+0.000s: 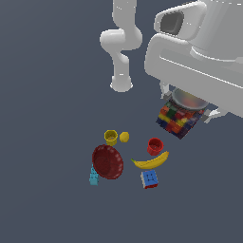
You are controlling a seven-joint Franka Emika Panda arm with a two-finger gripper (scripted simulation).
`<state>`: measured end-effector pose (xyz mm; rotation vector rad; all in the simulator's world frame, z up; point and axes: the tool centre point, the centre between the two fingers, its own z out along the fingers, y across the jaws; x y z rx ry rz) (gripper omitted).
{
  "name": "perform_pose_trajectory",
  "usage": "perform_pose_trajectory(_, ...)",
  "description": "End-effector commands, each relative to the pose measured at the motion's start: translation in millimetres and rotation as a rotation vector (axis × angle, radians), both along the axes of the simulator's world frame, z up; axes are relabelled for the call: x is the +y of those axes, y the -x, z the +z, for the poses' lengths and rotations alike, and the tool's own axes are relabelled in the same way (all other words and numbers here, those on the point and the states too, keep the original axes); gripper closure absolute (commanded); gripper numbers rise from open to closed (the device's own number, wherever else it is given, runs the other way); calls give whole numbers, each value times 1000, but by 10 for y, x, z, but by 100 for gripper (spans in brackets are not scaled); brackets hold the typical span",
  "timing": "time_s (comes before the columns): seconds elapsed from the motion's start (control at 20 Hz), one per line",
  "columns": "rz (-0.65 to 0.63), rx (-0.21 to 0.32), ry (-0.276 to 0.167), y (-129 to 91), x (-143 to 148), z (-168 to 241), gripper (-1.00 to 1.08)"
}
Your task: Pick up a designated object from a clutter of objects.
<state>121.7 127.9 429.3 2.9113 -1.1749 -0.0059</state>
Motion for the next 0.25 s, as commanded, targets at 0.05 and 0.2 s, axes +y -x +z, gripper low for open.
perform_pose_trajectory(0.05,0,-4,-1,-20,17,46,108)
perform_pose_trajectory(0.2,0,-4,-1,-24,19,50,108)
